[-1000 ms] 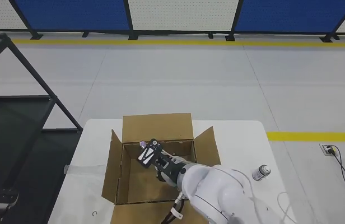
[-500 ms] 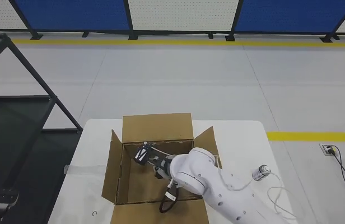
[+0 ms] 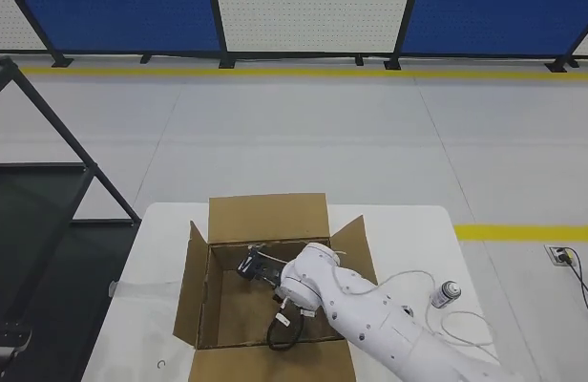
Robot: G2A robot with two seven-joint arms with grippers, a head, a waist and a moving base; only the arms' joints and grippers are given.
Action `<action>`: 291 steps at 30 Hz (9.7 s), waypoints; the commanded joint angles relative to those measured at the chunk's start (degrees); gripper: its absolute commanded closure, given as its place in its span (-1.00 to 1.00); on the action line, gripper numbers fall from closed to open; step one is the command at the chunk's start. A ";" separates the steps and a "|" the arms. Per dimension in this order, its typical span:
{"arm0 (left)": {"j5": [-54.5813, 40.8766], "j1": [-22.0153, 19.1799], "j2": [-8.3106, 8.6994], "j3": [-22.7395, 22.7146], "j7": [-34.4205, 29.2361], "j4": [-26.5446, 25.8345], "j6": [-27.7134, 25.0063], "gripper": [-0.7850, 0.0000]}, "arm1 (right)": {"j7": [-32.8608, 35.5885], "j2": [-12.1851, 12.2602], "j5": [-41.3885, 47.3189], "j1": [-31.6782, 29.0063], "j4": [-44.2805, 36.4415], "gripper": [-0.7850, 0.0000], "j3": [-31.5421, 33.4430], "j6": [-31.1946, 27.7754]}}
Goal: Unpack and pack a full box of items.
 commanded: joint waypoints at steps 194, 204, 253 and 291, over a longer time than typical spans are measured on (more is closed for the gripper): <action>0.00 0.00 0.00 0.00 0.00 0.00 0.00 -1.00 | -12.25 0.07 3.57 -6.98 0.39 0.14 6.34 -7.08; 0.00 0.00 0.00 0.00 0.00 0.00 0.00 -1.00 | -12.39 0.80 1.34 -8.30 -3.74 0.11 9.00 -5.73; 0.00 0.00 0.00 0.00 0.00 0.00 0.00 -1.00 | 7.40 14.02 -20.87 -44.93 -80.81 -1.00 53.85 -1.70; 0.00 0.00 0.00 0.00 0.00 0.00 0.00 -1.00 | -15.32 18.10 -7.18 -58.74 -42.66 -1.00 83.80 -12.09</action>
